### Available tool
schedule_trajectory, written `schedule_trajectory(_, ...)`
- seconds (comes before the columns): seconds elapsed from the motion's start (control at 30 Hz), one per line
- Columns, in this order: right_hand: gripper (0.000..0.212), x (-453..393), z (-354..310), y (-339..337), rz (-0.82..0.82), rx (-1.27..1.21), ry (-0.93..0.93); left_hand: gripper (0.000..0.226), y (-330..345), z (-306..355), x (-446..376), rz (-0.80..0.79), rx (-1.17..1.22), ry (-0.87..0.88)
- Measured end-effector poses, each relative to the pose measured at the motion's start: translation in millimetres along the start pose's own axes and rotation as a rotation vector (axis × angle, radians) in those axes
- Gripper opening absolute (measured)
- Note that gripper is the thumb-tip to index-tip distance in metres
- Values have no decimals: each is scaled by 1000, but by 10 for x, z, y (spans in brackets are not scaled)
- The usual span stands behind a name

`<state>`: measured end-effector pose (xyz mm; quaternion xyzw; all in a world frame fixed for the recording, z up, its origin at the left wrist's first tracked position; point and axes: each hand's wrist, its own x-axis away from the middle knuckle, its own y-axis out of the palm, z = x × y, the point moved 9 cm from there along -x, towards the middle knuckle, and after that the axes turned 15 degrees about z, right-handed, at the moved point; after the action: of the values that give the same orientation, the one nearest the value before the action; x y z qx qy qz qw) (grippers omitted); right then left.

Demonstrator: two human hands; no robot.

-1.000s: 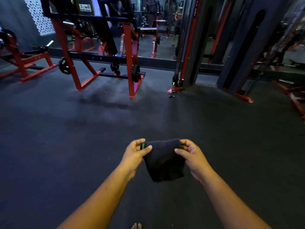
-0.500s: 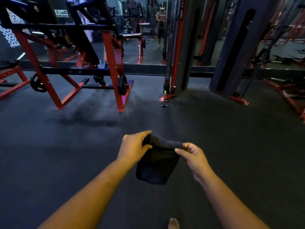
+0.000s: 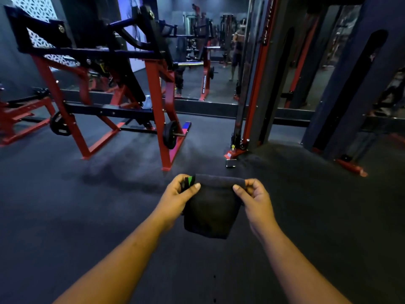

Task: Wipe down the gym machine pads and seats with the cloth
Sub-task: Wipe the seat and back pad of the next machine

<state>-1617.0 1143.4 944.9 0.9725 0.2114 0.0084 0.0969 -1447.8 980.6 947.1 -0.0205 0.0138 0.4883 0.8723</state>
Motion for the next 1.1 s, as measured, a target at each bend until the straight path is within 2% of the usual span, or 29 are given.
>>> schedule_trajectory(0.1, 10, -674, 55, 375, 6, -82, 48, 43, 198, -230, -640, 52, 214, -126)
schedule_trajectory(0.2, 10, -1332, 182, 677, 81, -136, 72, 50, 464, -574, -1199, -64, 264, -251)
schedule_trajectory(0.3, 17, -2027, 412, 883, 161, -160, 153, 44, 701, -782, -1817, -148, 183, -300)
schedule_trajectory(0.37, 37, -2448, 520, 962, 196, -197, 222, 35, 795, -779, -2305, -114, 204, -324)
schedule_trajectory(0.43, 57, -2821, 629, 1077, 147, -252, 320, 31, 938, -685, -2798, -98, 242, -354)
schedule_trajectory(0.53, 43, -3129, 828, 1323, -65, -170, 458, 30, 1223, -575, -3462, -84, 281, -384)
schedule_trajectory(0.6, 36, -3351, 974, 1419, -76, -107, 501, 30, 1459, -589, -3871, -79, 305, -411)
schedule_trajectory(0.73, 35, -4317, 1038, 1460, 46, -75, 337, 31, 1832, -693, -4693, -95, 249, -376)
schedule_trajectory(0.77, 33, -4986, 1164, 1439, 22, -77, 321, 35, 2159, -903, -5183, -60, 245, -381)
schedule_trajectory(0.83, 31, -5261, 1186, 1519, -5, -42, 284, 45, 2195, -1016, -5380, -60, 211, -378)
schedule_trajectory(0.9, 27, -5493, 1220, 1517, 62, 15, 245, 51, 2236, -1092, -5465, -75, 176, -376)
schedule_trajectory(0.97, 22, -6073, 1339, 1579, 60, 93, 230, 43, 2411, -1217, -5895, 15, 131, -382)
schedule_trajectory(1.1, 29, -7041, 1382, 1898, 37, 236, 148, 28, 2597, -1134, -6789, 132, 183, -375)
